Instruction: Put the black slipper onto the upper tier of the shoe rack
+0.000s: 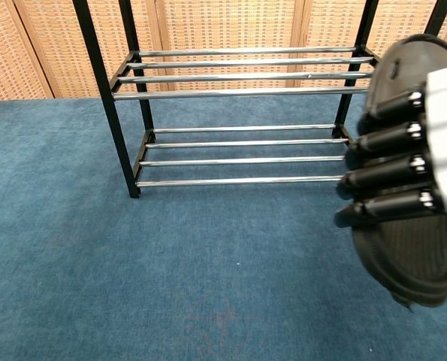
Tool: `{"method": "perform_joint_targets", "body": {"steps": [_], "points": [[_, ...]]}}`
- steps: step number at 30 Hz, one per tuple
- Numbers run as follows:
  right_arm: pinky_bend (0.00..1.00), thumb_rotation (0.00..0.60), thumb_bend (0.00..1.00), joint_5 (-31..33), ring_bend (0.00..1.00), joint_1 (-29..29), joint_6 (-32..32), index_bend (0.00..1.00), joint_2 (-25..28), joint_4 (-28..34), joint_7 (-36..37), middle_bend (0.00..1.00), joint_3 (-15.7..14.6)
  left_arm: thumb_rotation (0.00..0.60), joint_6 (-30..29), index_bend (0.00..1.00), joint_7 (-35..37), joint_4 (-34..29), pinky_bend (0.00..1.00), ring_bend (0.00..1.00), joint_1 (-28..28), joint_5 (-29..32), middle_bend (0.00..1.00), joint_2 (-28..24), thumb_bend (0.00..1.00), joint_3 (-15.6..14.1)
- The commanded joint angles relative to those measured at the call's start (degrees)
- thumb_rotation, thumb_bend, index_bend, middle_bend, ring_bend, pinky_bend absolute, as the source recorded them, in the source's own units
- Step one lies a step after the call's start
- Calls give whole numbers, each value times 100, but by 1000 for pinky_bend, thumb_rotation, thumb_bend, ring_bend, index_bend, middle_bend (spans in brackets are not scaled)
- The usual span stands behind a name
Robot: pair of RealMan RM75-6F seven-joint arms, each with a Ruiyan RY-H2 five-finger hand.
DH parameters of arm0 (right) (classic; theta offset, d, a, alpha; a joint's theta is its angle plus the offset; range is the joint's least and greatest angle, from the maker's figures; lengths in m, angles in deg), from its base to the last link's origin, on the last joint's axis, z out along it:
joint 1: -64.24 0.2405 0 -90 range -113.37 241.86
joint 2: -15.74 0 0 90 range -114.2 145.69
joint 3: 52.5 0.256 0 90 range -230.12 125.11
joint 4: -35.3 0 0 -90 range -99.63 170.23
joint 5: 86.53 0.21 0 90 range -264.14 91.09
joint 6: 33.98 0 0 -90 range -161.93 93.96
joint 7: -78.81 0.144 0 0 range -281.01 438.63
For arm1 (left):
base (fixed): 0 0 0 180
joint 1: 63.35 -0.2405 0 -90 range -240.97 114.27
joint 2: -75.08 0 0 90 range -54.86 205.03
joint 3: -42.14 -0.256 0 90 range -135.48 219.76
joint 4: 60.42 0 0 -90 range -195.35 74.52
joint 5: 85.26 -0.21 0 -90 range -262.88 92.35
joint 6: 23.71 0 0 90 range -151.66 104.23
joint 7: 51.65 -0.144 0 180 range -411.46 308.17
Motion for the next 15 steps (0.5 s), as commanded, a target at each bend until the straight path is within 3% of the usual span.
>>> {"method": "perform_joint_targets", "body": {"steps": [1,8,15], "points": [[380,600,703,136,342,413,529,468,-105,144,81,518,332,600,17,0,15,5,0,0,8,26,0,-3,201,10],[396,600,719,336,357,1039,1166,493,-169,16,374,534,741,600,82,0,140,23,0,0,32,147,0,-42,200,53],[408,600,838,705,367,1554,1617,504,-454,-536,936,534,970,600,167,0,236,45,0,0,63,302,0,-75,201,111]]}}
